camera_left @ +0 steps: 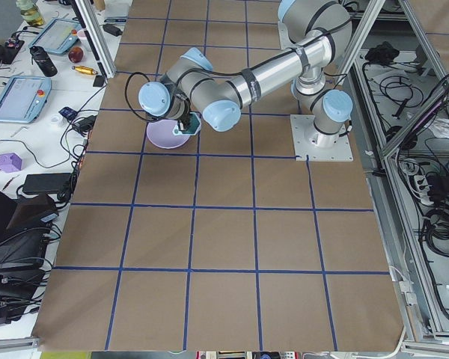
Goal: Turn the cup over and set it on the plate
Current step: 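Lift the mug with the left gripper and rotate it upright, then carry the upright mug over the white plate with the left gripper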
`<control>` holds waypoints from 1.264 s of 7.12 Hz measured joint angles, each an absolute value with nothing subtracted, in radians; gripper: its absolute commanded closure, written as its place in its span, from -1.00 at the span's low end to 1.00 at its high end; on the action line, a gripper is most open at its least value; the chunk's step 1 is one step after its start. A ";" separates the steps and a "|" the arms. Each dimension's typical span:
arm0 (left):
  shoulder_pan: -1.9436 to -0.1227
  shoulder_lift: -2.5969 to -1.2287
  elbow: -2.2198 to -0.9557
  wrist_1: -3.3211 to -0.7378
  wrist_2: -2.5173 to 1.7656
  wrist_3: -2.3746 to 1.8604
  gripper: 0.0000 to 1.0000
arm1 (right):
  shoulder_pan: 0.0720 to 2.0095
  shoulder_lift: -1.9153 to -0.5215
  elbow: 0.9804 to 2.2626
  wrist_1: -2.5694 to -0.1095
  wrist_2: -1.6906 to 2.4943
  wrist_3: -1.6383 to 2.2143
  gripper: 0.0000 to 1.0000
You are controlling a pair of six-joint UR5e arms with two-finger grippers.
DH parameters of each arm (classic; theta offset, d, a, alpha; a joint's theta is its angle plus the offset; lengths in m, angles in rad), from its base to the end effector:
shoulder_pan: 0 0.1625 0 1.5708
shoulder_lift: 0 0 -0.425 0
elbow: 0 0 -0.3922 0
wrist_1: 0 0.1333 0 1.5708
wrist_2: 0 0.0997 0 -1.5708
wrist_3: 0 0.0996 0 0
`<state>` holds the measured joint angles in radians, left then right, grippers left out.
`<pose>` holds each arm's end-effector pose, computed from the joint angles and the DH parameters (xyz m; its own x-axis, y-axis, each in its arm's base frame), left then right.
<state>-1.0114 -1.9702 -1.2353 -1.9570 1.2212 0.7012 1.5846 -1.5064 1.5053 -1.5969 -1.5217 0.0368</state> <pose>0.1795 -0.6022 0.4014 -0.8563 0.0149 0.5163 0.0976 0.9862 0.1335 0.1454 -0.5200 0.4903 -0.9985 0.0217 -0.0500 0.0230 0.9994 -0.0254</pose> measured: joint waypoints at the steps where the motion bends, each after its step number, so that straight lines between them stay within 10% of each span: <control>1: -1.056 -1.965 -1.228 -1.915 1.256 0.661 1.00 | 1.585 -1.506 1.505 -1.597 -1.522 0.037 -1.00; 9: -1.378 -1.986 -1.274 -1.592 1.499 0.331 1.00 | 1.585 -1.506 1.505 -1.597 -1.522 0.037 -1.00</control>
